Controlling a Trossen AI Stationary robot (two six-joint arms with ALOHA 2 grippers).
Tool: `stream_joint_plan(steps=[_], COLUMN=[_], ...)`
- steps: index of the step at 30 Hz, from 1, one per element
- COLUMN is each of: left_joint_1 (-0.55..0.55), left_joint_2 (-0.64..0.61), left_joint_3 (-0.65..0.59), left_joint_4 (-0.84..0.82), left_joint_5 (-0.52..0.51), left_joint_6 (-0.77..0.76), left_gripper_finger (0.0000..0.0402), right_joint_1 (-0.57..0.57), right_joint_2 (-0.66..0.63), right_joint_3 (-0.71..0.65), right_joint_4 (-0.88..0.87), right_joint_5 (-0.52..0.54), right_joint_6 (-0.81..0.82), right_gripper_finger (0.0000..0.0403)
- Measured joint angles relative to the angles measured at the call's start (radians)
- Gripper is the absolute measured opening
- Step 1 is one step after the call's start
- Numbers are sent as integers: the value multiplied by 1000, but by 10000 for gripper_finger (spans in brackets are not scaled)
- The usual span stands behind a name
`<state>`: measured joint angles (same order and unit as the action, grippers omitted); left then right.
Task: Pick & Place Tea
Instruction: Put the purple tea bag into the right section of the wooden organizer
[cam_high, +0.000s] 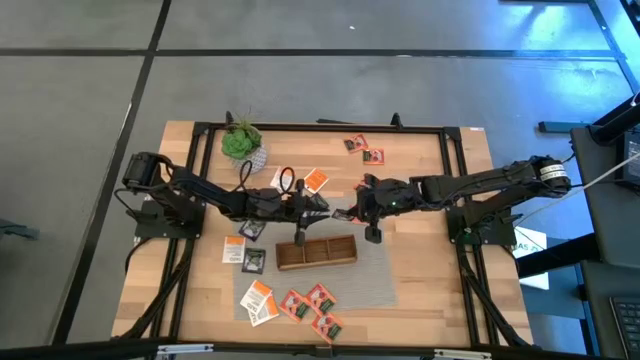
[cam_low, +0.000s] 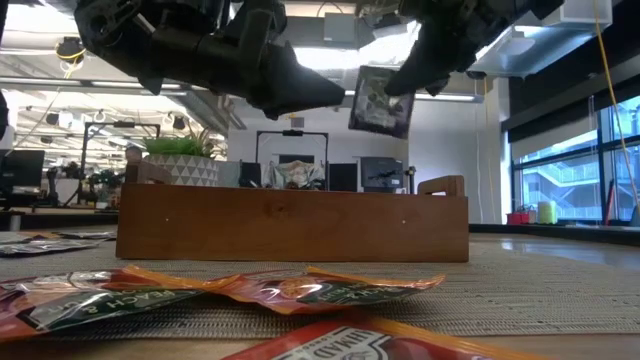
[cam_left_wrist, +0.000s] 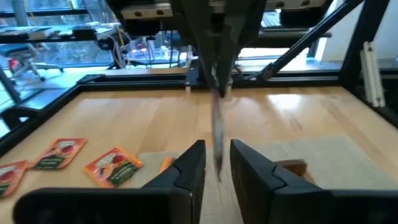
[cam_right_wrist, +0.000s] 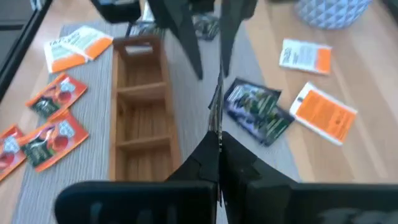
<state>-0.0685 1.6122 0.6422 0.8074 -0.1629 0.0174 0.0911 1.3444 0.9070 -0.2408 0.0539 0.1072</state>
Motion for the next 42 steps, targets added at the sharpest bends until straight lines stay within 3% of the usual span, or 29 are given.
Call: stream_joint_plan(steps=[5,14,24,33,42], left_joint_1=[0,0,0,0,0], left_joint_2=[-1,-1,-1,-1,-1], left_joint_3=[0,0,0,0,0], left_joint_4=[-6,-7,-16,-20,-26], left_joint_5=[-48,-48,-49,-53,-53], left_joint_6=[-19,-25,-32,-31,-31], left_gripper_finger=[81,78,80,80,78], right_joint_1=[29,48,48,62,70], right_joint_2=[53,180,174,176,261], right_joint_3=[0,0,0,-1,-1], right_joint_4=[-12,8,50,53,84], right_joint_5=[-33,-77,-80,-151,-124], right_joint_6=[46,47,23,46,20], right_gripper_finger=[6,6,7,7,7])
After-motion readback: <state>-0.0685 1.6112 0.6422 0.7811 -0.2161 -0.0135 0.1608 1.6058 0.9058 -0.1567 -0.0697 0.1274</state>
